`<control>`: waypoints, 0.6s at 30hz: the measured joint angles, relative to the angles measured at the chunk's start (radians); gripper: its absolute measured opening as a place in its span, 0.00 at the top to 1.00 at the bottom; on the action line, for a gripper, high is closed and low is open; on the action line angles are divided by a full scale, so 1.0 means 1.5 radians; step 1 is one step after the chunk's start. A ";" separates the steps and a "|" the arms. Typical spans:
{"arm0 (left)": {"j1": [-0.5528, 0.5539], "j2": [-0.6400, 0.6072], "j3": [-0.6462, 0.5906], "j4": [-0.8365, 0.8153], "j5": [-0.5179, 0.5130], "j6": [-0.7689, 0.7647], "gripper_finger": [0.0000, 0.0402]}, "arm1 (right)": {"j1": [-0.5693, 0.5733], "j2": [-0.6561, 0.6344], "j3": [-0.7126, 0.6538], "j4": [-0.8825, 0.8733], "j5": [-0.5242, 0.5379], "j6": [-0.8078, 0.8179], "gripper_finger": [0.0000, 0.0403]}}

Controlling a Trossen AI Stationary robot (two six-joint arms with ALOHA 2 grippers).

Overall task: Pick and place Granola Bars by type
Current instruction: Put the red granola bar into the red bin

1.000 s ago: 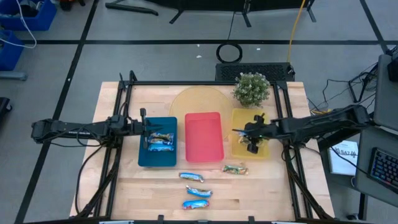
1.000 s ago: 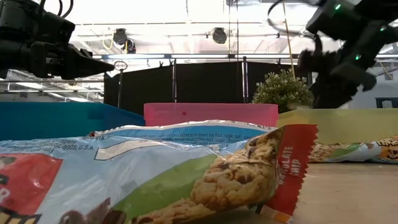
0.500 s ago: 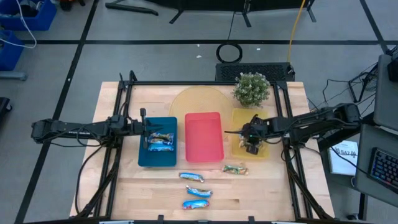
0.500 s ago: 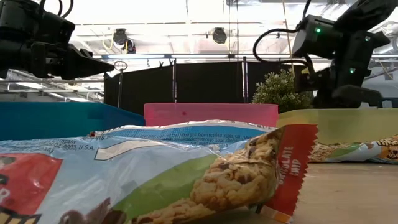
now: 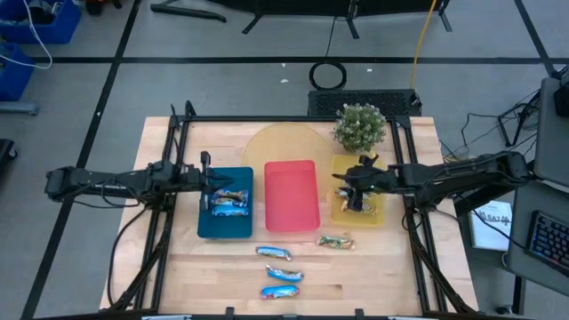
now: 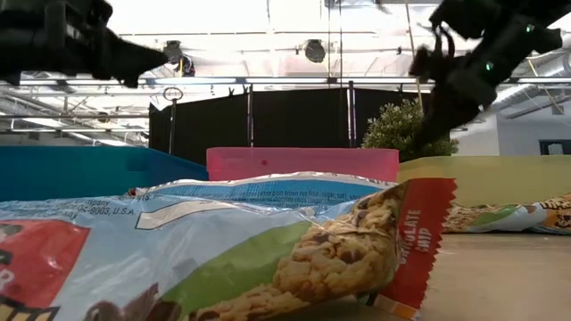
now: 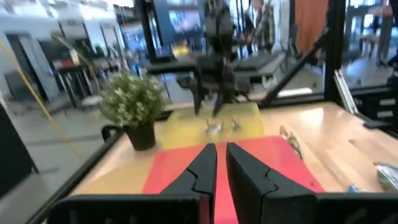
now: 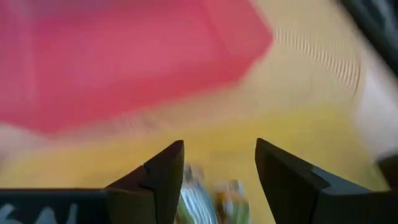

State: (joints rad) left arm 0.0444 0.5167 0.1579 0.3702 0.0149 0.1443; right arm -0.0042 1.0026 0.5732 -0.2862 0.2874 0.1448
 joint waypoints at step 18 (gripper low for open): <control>-0.283 0.585 0.528 -0.455 -0.086 -0.183 0.56 | 0.074 -0.126 -0.199 0.482 0.000 -0.209 0.69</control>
State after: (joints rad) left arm -0.3795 1.3944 0.9504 -0.3129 -0.1140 -0.1299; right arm 0.1066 0.8132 0.2754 0.4370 0.2870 -0.1688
